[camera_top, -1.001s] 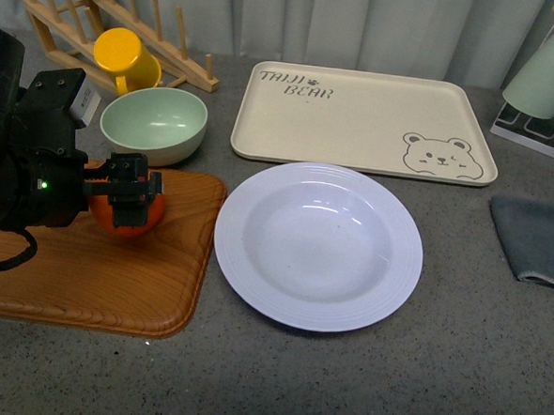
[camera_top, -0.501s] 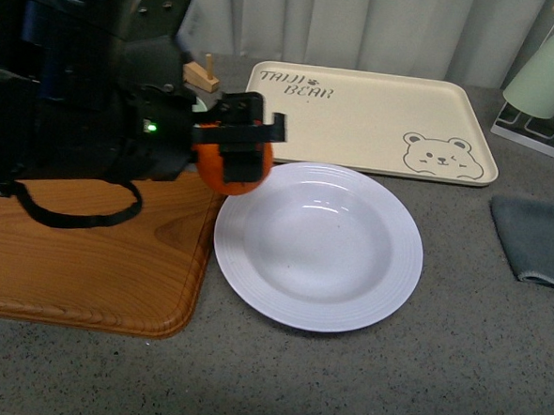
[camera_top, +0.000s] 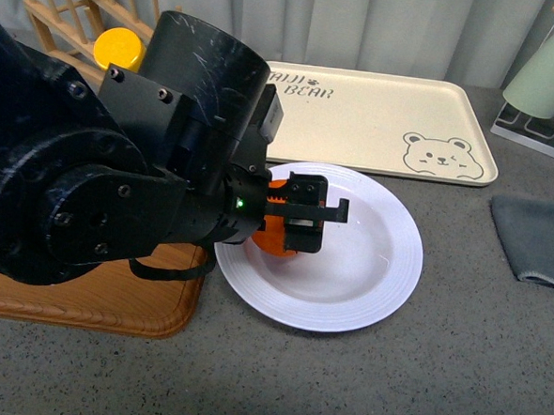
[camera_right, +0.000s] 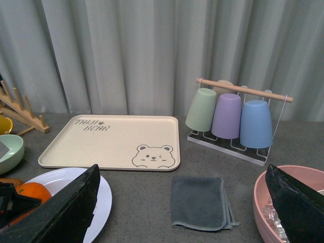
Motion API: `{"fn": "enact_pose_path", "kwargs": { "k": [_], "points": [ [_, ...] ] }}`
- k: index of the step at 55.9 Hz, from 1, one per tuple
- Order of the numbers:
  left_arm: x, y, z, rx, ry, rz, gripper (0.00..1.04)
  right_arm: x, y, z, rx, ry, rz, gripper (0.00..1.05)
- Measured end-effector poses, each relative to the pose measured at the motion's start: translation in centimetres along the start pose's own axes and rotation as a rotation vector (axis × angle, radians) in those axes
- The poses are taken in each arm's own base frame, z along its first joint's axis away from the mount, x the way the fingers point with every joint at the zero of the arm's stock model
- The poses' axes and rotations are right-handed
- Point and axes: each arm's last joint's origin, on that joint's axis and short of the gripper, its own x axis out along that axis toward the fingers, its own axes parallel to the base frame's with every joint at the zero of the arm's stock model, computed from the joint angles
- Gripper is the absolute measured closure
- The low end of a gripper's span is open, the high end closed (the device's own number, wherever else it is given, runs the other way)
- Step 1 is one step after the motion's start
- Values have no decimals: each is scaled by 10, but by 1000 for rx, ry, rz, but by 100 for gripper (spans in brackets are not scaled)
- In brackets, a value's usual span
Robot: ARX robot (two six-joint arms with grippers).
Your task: Place orange and plate with both arms
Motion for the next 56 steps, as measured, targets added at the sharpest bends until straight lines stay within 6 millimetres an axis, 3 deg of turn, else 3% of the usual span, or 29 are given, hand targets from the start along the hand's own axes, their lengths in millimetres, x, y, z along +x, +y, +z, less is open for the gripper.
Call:
{"fn": "enact_pose_path", "kwargs": {
  "k": [11, 24, 31, 39, 47, 56],
  "points": [
    [5, -4, -3, 12, 10, 4, 40, 0, 0, 0, 0, 0, 0, 9],
    [4, -8, -1, 17, 3, -2, 5, 0, 0, 0, 0, 0, 0, 9],
    [-4, -10, 8, 14, -30, 16, 7, 0, 0, 0, 0, 0, 0, 9],
    [-28, -9, 25, -2, -113, 50, 6, 0, 0, 0, 0, 0, 0, 9],
    [-65, -4, 43, -34, -251, 94, 6, 0, 0, 0, 0, 0, 0, 9],
    [-108, 12, 45, -89, -356, 189, 6, 0, 0, 0, 0, 0, 0, 9]
  ]
}}
